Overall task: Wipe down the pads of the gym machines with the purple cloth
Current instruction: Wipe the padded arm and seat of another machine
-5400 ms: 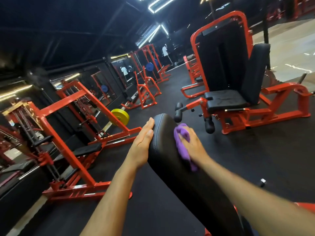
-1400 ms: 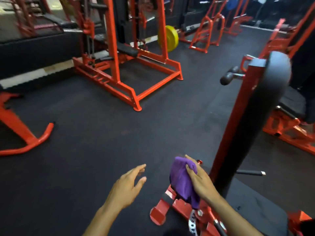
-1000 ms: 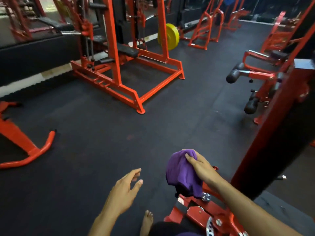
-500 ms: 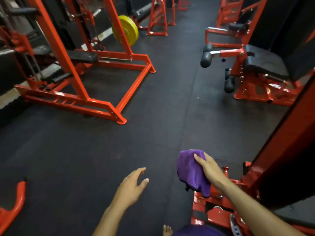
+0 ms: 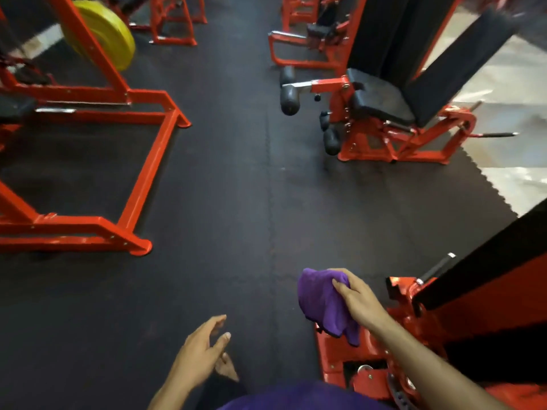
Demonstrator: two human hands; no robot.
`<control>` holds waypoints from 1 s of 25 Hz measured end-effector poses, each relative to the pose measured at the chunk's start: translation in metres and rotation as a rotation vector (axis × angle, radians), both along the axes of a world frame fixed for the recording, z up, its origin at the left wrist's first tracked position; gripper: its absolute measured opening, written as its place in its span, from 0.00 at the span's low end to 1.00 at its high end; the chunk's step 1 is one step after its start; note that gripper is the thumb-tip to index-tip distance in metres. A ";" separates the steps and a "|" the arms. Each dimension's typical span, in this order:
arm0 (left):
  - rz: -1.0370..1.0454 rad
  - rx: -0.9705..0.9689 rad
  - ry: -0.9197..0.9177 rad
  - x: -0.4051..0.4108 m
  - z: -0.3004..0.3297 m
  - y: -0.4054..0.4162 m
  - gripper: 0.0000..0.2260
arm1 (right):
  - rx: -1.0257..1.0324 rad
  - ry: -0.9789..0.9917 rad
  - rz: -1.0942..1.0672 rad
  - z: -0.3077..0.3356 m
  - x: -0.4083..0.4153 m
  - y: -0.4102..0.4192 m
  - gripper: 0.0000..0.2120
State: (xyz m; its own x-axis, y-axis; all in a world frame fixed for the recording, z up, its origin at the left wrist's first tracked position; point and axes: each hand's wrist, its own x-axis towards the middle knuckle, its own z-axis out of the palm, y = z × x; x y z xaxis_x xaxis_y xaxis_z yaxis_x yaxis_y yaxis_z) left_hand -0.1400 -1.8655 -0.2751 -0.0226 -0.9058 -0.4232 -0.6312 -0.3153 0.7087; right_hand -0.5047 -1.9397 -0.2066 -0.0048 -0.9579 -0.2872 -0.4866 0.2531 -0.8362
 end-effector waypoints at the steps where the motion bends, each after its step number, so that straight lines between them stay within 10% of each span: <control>1: -0.064 -0.001 -0.008 0.004 0.004 -0.025 0.16 | -0.021 -0.015 -0.061 0.007 0.001 -0.012 0.14; 25: -1.243 -0.081 -0.035 -0.325 0.021 -0.619 0.22 | -0.034 -0.002 -1.144 -0.003 -0.143 -0.255 0.13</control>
State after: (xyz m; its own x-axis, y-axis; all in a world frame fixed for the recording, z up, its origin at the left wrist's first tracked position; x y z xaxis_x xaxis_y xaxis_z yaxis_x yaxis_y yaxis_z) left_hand -0.4653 -2.4842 -0.2546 -0.8720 -0.3023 -0.3851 -0.4895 0.5522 0.6749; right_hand -0.6473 -2.1946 -0.2096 -0.8782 -0.4000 -0.2621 0.0157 0.5237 -0.8518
